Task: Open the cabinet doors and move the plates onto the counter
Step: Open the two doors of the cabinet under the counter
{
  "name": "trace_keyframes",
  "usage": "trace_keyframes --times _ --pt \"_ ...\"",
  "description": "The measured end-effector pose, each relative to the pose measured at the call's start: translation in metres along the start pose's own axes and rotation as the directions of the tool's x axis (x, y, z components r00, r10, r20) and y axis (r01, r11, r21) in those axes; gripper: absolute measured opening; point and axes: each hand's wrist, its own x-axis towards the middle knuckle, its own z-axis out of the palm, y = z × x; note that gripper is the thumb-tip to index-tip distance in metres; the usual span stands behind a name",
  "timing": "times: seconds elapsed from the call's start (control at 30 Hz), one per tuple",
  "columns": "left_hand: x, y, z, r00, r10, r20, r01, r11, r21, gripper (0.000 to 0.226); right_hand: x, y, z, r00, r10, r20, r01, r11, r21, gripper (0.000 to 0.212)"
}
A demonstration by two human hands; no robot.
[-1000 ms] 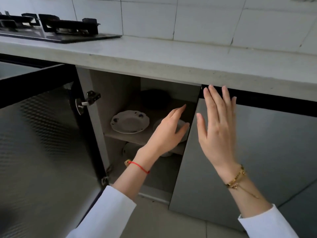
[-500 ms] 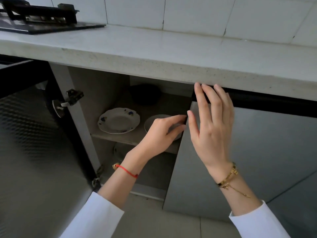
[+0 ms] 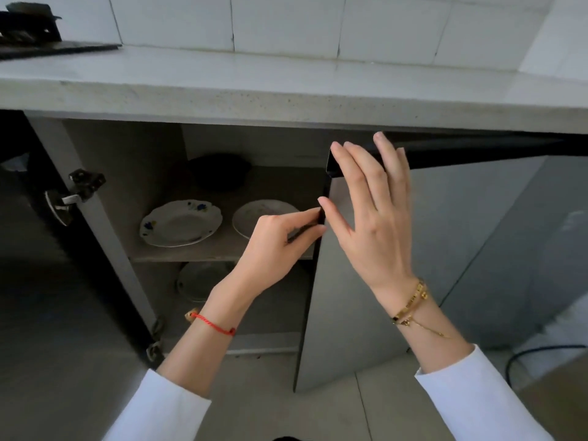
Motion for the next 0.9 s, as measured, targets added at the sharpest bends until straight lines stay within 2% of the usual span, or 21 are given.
trace_keyframes --times 0.23,0.4,0.9 --pt "-0.017 0.019 0.002 0.998 0.069 -0.004 -0.069 0.997 -0.032 0.034 -0.012 -0.004 -0.032 1.000 -0.010 0.009 0.011 0.996 -0.086 0.052" --pt "-0.027 0.035 0.002 0.989 0.137 0.050 -0.135 0.989 -0.053 0.030 -0.021 -0.006 -0.054 1.000 0.007 -0.010 -0.008 0.997 -0.081 0.052" --pt "-0.046 0.073 0.035 0.944 0.324 0.063 -0.301 0.923 -0.240 0.019 -0.055 0.012 -0.130 0.998 -0.037 -0.043 0.029 0.984 -0.177 0.055"
